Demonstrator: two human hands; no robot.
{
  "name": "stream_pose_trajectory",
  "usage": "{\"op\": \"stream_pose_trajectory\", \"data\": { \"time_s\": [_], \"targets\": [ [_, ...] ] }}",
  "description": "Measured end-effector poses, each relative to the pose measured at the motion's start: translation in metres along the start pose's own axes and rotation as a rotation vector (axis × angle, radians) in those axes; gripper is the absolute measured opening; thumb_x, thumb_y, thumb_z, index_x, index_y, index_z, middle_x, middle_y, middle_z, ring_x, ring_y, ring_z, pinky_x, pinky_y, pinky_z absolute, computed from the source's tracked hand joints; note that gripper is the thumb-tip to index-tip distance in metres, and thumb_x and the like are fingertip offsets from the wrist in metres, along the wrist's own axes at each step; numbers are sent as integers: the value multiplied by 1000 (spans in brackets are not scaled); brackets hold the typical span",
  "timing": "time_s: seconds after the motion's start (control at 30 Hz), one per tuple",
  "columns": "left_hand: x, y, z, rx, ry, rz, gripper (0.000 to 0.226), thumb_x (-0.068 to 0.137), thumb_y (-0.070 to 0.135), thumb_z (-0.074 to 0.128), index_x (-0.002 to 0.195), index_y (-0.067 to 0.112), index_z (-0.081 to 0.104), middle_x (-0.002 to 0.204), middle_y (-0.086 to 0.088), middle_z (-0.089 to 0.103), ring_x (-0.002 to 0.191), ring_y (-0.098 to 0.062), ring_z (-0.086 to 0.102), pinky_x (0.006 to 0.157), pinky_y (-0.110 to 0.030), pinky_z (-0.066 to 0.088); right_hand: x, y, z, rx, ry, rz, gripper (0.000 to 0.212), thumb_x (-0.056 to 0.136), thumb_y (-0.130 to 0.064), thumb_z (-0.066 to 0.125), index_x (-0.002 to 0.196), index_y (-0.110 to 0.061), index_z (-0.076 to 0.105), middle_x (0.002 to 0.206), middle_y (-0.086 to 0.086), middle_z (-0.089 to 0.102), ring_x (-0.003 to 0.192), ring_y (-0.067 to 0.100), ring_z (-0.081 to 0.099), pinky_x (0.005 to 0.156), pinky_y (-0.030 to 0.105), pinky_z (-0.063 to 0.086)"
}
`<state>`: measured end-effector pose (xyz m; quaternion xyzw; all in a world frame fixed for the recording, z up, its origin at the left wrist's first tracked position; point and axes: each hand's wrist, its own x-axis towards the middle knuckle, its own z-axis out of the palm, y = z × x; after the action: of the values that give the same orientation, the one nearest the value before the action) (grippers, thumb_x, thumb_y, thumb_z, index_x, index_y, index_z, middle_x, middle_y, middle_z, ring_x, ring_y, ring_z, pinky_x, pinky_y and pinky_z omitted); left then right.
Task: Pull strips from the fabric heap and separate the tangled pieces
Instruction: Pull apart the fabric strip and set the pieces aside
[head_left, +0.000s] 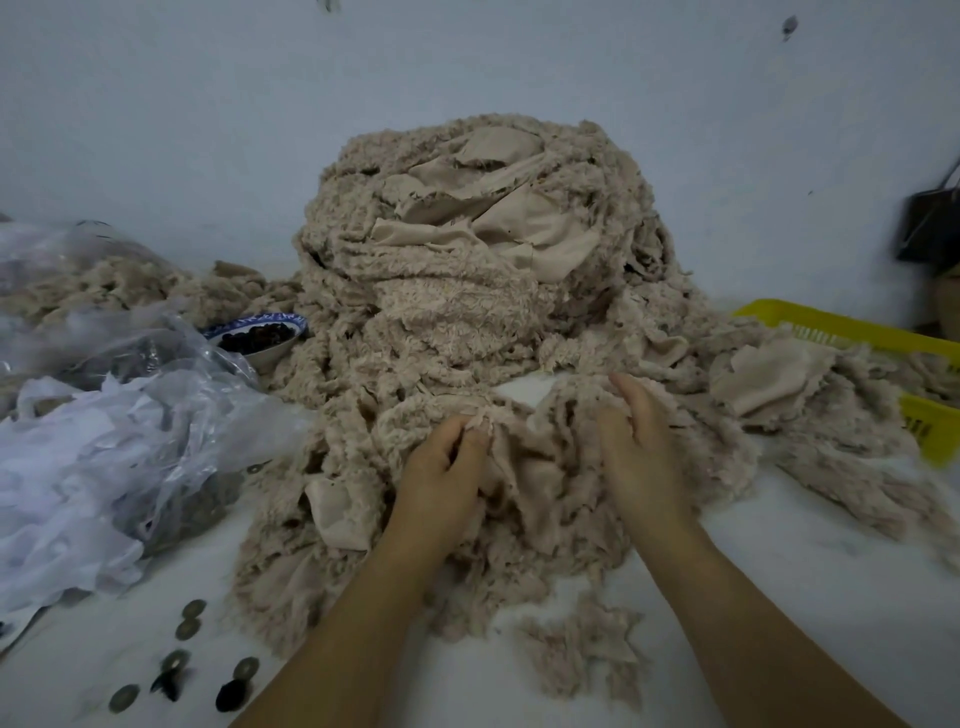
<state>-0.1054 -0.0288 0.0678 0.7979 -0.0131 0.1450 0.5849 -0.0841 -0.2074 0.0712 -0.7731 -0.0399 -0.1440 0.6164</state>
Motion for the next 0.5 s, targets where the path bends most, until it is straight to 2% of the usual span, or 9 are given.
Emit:
{"op": "stream_pose_trajectory", "data": {
  "time_s": [0.1, 0.13, 0.2, 0.23, 0.27, 0.3, 0.33, 0.4, 0.5],
  "targets": [
    [0, 2, 0, -51, 5, -14, 28, 103, 27, 49, 85, 7, 58, 72, -6, 56, 66, -12, 50, 65, -31, 42, -8, -5, 9, -87, -110, -205, 55, 93, -69, 41, 142, -44, 40, 147, -25, 32, 132, -17, 27, 103, 11, 27],
    [0, 2, 0, -65, -1, -13, 27, 103, 26, 49, 86, 7, 58, 75, -10, 58, 68, -14, 52, 66, -36, 44, -9, -6, 13, -123, -196, -221, 56, 93, -68, 42, 143, -45, 39, 145, -26, 32, 129, -19, 27, 100, 9, 26],
    [0, 2, 0, -73, -42, -12, 27, 104, 26, 49, 92, 4, 59, 85, -19, 60, 74, -18, 53, 71, -45, 48, -11, -5, 21, -273, -359, -230, 43, 98, -54, 47, 140, -43, 44, 139, -23, 38, 128, -9, 33, 101, 14, 30],
    [0, 2, 0, -63, -57, -7, 28, 104, 26, 49, 95, 2, 59, 88, -21, 59, 76, -17, 53, 71, -43, 48, -12, -4, 24, -348, -385, -247, 27, 100, -45, 48, 126, -42, 53, 127, -21, 45, 121, -5, 40, 96, 12, 33],
    [-1, 1, 1, -44, -59, 0, 28, 104, 26, 49, 94, 1, 58, 84, -18, 57, 74, -15, 52, 68, -36, 46, -12, -5, 26, -388, -386, -262, 7, 101, -38, 49, 103, -39, 56, 108, -20, 49, 106, -6, 44, 85, 8, 33],
    [0, 0, 2, -24, -49, 9, 29, 104, 26, 49, 87, 3, 56, 75, -10, 53, 68, -11, 48, 63, -28, 42, -12, -6, 26, -418, -361, -293, 18, 102, -33, 49, 84, -35, 50, 91, -17, 47, 91, -6, 43, 72, 9, 33],
    [0, 0, 2, 0, -29, 16, 31, 103, 26, 49, 78, 7, 51, 67, 1, 48, 62, -8, 43, 58, -22, 36, -11, -5, 26, -430, -325, -301, 28, 102, -30, 48, 75, -32, 42, 79, -13, 44, 81, -3, 41, 64, 13, 31],
    [0, -1, 5, 60, 27, 23, 37, 102, 25, 49, 67, 18, 40, 56, 12, 37, 52, -4, 32, 49, -18, 30, -8, -7, 22, -389, -251, -279, 32, 104, -24, 46, 72, -26, 39, 71, -8, 41, 71, 5, 38, 58, 19, 29],
    [3, 1, 9, 144, 86, 30, 37, 101, 24, 47, 65, 18, 37, 52, 11, 37, 47, -5, 31, 46, -19, 30, -7, -10, 22, -255, -189, -263, 36, 105, -24, 45, 70, -21, 35, 63, -9, 38, 59, 7, 34, 55, 23, 27]
  ]
}}
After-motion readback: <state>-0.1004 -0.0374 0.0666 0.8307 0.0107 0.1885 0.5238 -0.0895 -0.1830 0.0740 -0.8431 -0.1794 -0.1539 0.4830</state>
